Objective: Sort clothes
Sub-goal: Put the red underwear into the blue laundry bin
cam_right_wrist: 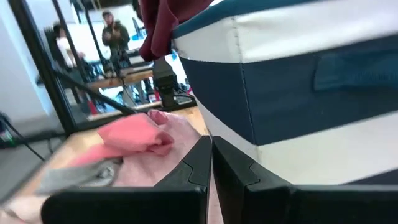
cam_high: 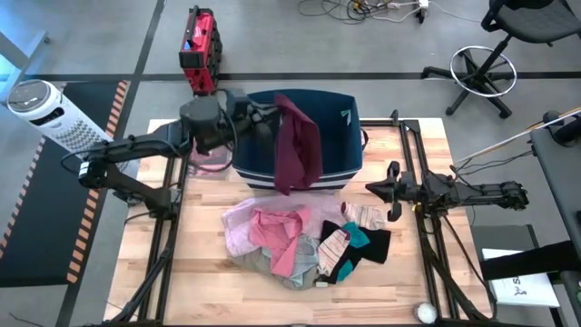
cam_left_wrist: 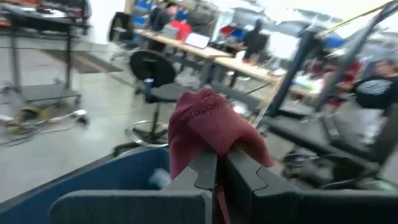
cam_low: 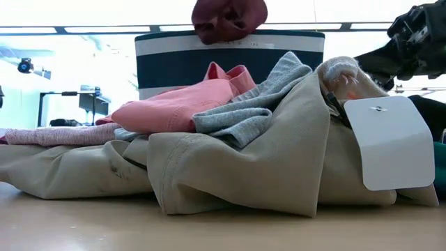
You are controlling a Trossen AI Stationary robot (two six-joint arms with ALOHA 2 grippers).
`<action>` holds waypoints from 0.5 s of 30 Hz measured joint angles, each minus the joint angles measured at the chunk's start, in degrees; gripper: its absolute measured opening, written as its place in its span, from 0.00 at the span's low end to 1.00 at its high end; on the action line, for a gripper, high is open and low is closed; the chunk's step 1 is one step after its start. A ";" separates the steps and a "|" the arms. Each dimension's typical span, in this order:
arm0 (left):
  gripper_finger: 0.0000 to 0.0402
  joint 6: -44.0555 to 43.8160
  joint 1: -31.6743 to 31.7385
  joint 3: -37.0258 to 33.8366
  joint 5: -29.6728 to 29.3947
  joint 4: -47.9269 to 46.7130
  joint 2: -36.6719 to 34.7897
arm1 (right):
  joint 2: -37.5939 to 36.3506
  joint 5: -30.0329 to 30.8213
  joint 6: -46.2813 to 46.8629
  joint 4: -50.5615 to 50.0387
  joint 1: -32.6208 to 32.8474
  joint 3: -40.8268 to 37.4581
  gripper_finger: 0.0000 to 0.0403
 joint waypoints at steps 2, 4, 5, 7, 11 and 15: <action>0.00 1.14 2.66 0.00 1.84 -2.03 0.00 | 0.00 0.12 4.48 0.47 0.00 0.00 0.00; 0.00 2.23 5.18 0.00 3.89 -3.38 0.00 | 0.00 0.09 8.83 0.55 0.00 0.00 0.00; 0.00 2.85 6.50 0.00 4.88 -3.90 0.00 | 0.00 0.09 10.55 0.56 -0.01 0.00 0.00; 0.00 3.76 9.03 0.00 6.28 -4.54 0.00 | 0.00 0.08 11.36 0.66 -0.01 0.00 0.00; 0.00 4.04 13.50 0.00 7.51 -4.56 0.00 | 0.00 -0.03 11.52 2.80 0.00 0.00 0.00; 0.00 4.03 15.80 0.00 7.51 -4.56 0.39 | -0.02 0.02 11.04 8.09 0.00 0.00 0.00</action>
